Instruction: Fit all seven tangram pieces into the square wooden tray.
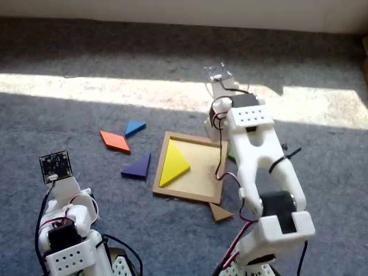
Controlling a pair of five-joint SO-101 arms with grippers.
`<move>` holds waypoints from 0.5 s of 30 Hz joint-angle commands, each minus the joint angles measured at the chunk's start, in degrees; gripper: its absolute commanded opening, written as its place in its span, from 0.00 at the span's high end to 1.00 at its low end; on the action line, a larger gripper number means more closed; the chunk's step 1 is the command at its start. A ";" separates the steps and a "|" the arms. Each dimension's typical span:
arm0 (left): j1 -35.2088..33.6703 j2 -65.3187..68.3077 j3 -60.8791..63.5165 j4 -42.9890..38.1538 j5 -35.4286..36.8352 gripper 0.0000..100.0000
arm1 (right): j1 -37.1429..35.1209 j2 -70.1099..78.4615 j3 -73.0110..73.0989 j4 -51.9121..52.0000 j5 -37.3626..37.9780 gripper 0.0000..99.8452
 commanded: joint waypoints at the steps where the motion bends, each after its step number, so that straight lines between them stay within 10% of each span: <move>1: -0.66 -1.45 0.48 -0.97 -0.18 0.99 | 0.75 4.79 -9.27 -0.31 0.79 0.64; 15: -0.66 -1.45 0.48 -0.97 -0.09 0.99 | 0.75 20.18 -19.65 -0.31 0.79 0.64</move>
